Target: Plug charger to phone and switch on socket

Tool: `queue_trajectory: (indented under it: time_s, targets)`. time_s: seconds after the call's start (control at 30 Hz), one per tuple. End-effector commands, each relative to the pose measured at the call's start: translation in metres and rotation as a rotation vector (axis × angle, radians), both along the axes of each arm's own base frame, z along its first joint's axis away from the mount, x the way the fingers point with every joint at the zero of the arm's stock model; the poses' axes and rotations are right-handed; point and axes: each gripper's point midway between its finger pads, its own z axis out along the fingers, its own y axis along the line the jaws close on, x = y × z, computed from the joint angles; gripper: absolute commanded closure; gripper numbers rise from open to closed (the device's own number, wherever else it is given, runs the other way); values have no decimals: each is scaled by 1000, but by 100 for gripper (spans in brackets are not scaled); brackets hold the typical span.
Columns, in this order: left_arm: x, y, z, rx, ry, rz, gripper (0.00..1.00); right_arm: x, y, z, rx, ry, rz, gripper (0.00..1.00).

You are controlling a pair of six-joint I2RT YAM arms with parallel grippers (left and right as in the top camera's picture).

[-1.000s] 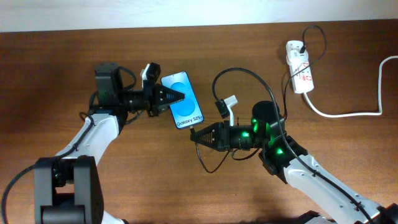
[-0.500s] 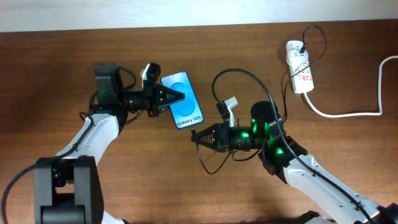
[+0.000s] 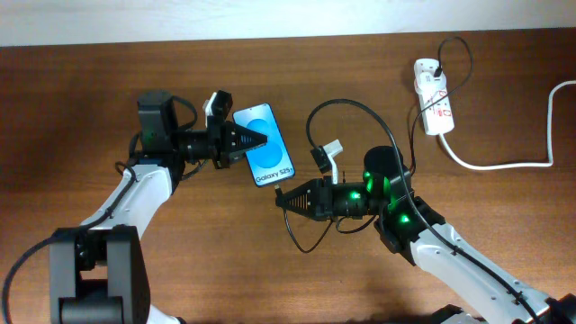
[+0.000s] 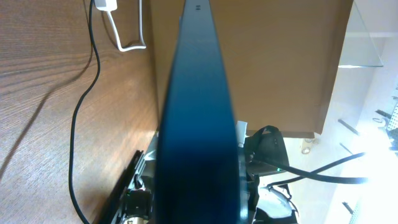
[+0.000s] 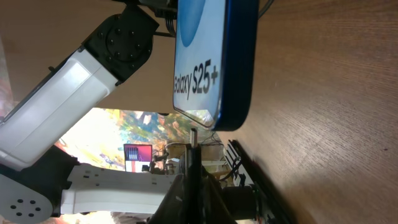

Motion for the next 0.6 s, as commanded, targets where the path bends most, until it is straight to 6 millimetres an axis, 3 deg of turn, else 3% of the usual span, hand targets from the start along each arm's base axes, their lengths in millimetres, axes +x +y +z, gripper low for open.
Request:
queue_trajectory:
  time_s: [0.0,0.57]
  targets:
    - [-3,0,7,-17,-36,-29,100,-1,1,-4,-8,-10,-3,96]
    - [-3,0,7,-17,-36,-30,100,-1,1,-3,-9,-30,2,96]
